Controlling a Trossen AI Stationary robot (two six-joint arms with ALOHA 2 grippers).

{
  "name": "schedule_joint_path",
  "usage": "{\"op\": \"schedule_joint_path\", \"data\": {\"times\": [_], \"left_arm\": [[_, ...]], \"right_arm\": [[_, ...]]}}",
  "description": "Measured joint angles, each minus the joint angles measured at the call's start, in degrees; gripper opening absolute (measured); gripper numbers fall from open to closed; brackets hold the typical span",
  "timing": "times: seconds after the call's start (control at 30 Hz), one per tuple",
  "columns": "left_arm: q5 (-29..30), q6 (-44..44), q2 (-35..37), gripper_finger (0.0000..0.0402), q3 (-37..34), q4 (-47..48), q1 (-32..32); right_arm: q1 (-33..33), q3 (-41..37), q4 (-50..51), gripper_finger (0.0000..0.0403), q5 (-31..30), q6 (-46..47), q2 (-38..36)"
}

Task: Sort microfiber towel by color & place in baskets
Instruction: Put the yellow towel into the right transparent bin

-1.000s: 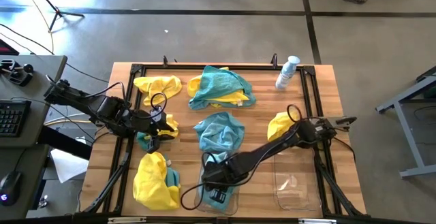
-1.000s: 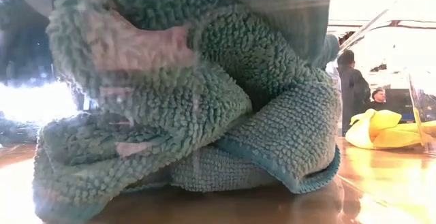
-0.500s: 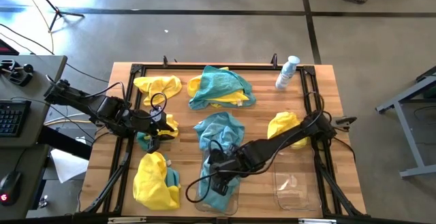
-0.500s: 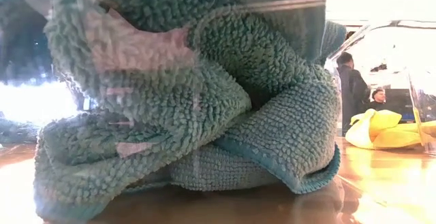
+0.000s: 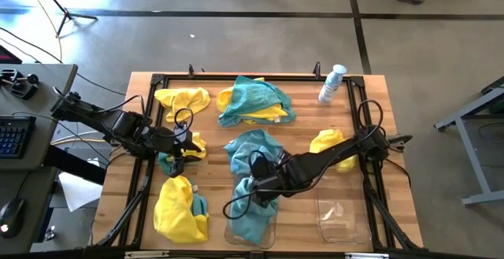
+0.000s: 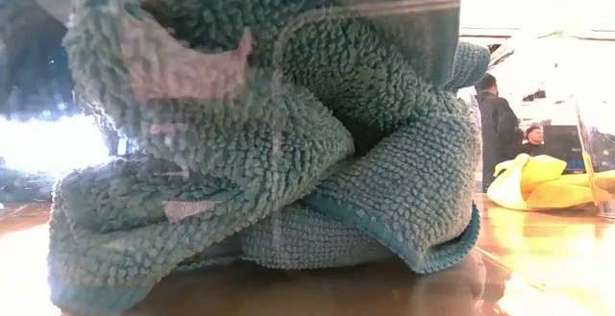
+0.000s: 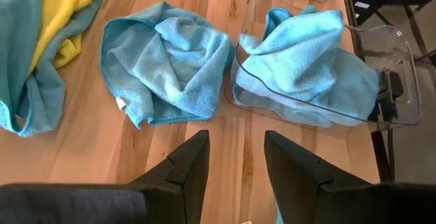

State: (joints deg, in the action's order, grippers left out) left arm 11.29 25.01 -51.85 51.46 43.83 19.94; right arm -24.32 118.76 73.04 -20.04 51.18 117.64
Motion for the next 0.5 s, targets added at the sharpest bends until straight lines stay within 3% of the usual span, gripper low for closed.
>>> {"op": "schedule_joint_path", "data": {"times": [0.23,0.5], "left_arm": [[0.0,-0.1,0.0,0.0131,0.0,-0.1,0.0],[0.0,-0.1,0.0,0.0131,0.0,-0.2,0.0]], "right_arm": [[0.4,0.0,0.4,0.0006,-3.5,2.9,0.0],[0.6,0.0,2.4,0.0003,-7.0,5.5,0.0]]}}
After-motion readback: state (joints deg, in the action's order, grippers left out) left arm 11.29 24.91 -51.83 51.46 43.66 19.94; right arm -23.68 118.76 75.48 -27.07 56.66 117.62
